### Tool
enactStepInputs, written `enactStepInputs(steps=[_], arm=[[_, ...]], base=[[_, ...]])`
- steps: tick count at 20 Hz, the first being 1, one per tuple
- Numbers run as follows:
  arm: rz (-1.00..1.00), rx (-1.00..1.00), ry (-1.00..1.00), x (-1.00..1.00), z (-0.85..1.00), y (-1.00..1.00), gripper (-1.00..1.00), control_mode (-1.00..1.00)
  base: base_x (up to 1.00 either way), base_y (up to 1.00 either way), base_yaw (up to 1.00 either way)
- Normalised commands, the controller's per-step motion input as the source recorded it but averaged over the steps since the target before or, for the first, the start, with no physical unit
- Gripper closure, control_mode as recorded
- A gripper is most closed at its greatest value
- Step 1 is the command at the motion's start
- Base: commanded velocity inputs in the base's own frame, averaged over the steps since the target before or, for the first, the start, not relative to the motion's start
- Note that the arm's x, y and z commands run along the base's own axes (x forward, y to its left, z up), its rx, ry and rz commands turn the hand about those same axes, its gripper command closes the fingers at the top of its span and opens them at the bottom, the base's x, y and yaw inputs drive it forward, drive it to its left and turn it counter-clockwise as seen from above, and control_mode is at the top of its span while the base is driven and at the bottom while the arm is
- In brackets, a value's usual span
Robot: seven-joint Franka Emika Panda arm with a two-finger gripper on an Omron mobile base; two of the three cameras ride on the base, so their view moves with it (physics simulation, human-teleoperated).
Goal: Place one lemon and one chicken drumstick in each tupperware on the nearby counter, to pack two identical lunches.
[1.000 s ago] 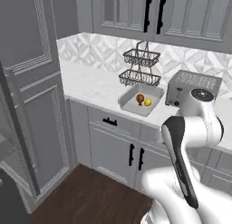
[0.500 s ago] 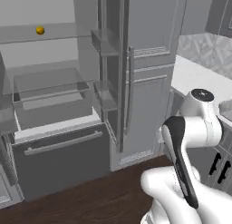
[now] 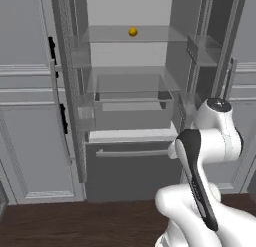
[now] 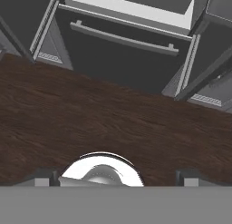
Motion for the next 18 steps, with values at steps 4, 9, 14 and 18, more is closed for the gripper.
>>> enactStepInputs(steps=[4, 9, 14, 18], arm=[[0.00, 0.00, 0.00, 0.00, 0.00, 0.00, -1.00, 1.00], [0.00, 0.00, 0.00, 0.00, 0.00, 0.00, -1.00, 1.00], [0.00, 0.00, 0.00, 0.00, 0.00, 0.00, -1.00, 1.00], [0.00, 0.00, 0.00, 0.00, 0.00, 0.00, -1.00, 1.00]], base=[[0.89, 0.32, -0.14], [0.43, 0.36, -0.33], [0.27, 0.02, -0.22], [0.82, 0.25, -0.12]])
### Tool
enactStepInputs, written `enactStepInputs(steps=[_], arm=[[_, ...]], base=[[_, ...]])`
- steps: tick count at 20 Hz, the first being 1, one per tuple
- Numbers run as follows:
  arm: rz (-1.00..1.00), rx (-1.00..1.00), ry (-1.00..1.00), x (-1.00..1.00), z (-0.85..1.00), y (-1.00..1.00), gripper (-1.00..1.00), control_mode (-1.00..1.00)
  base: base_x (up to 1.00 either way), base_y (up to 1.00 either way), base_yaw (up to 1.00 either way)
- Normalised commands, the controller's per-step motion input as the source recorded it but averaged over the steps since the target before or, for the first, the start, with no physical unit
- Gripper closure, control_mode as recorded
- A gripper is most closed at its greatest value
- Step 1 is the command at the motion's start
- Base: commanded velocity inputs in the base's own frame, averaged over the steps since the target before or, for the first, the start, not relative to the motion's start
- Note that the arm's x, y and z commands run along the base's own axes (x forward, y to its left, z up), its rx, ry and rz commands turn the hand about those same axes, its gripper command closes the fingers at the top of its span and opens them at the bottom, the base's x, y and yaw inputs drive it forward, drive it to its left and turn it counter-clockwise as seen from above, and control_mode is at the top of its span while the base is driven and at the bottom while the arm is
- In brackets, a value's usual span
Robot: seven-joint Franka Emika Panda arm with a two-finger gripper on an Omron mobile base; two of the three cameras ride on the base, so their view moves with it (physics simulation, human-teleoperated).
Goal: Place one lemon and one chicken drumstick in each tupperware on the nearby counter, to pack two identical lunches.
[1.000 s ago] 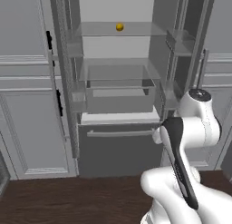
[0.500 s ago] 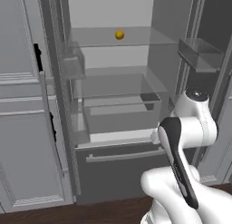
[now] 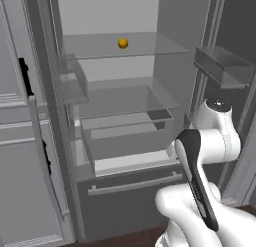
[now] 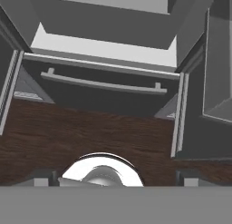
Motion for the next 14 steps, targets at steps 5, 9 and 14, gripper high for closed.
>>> enactStepInputs(steps=[5, 9, 14], arm=[[0.00, 0.00, 0.00, 0.00, 0.00, 0.00, -1.00, 1.00], [0.00, 0.00, 0.00, 0.00, 0.00, 0.00, -1.00, 1.00], [0.00, 0.00, 0.00, 0.00, 0.00, 0.00, -1.00, 1.00]], base=[[0.85, 0.11, -0.09], [0.45, 0.28, -0.04], [0.00, 0.51, 0.00]])
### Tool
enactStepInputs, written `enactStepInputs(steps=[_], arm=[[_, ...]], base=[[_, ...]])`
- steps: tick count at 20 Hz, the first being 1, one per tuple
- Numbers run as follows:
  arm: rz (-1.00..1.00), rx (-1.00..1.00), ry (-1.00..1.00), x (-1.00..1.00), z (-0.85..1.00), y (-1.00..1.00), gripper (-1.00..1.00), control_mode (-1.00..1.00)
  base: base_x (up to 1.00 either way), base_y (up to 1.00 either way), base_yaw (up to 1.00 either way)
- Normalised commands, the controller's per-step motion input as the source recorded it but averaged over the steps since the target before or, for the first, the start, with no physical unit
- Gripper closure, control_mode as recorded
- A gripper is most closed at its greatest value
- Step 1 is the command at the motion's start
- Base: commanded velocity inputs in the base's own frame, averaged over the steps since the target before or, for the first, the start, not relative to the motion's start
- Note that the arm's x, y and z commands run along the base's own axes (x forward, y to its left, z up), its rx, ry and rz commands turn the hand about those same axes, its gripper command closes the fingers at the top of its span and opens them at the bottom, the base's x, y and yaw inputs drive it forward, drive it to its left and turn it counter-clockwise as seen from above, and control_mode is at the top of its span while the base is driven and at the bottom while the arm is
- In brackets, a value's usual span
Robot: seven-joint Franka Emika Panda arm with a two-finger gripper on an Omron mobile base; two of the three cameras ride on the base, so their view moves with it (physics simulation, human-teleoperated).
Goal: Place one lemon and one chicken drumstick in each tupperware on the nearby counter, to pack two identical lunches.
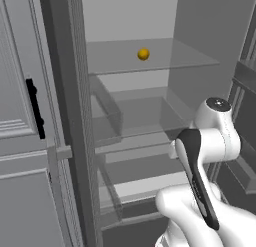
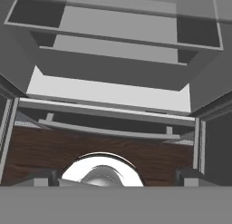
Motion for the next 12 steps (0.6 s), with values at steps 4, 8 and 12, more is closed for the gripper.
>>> enactStepInputs(steps=[4, 8, 12], arm=[[0.00, 0.00, 0.00, 0.00, 0.00, 0.00, -1.00, 1.00], [0.00, 0.00, 0.00, 0.00, 0.00, 0.00, -1.00, 1.00], [0.00, 0.00, 0.00, 0.00, 0.00, 0.00, -1.00, 1.00]], base=[[0.35, 0.15, 0.00], [0.73, 0.00, 0.00], [0.00, 0.00, 0.00]])
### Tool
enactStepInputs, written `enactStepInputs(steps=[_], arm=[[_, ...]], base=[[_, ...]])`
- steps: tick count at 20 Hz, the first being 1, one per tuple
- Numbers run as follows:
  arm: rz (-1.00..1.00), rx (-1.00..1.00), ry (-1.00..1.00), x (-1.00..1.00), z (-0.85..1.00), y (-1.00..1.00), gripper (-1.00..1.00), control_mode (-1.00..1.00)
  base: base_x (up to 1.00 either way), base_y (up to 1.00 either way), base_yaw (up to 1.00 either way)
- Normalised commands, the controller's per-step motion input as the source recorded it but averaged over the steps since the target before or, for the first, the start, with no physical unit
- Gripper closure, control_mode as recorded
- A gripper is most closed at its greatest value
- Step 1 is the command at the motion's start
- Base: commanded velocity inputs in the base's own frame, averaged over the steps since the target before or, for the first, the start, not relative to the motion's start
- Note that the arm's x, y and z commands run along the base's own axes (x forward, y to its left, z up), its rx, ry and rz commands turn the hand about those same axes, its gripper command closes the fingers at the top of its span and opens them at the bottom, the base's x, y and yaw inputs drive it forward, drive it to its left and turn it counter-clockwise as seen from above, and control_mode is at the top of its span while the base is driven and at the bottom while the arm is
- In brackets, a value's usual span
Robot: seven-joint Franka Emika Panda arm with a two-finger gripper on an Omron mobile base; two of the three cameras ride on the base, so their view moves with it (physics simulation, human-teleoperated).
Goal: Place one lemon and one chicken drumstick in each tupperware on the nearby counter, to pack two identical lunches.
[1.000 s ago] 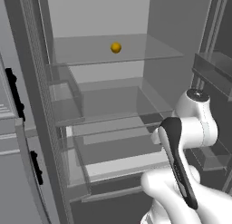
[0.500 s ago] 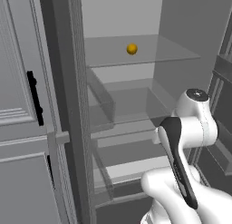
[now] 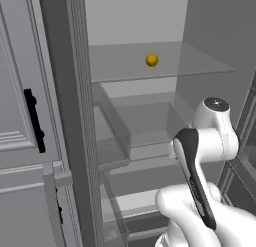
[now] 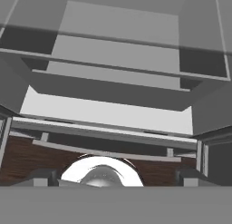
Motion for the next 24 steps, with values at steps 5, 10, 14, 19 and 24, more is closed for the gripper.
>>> enactStepInputs(steps=[5, 10, 14, 19, 24], arm=[[0.00, 0.00, -0.07, -0.05, 0.10, 0.00, -1.00, -1.00], [0.04, -0.15, -0.55, -0.14, 0.95, 0.01, -1.00, -1.00], [0.05, -0.11, -0.50, 0.06, 0.90, 0.23, -1.00, -1.00], [-0.03, 0.16, -0.18, 0.40, 0.87, 0.14, -1.00, -1.00], [-0.05, 0.41, 0.16, 0.46, 0.98, 0.00, -1.00, -1.00]], base=[[-0.06, 0.00, 0.00], [0.00, 0.00, 0.00], [0.00, 0.00, 0.00], [0.00, 0.00, 0.00], [0.00, 0.00, 0.00]])
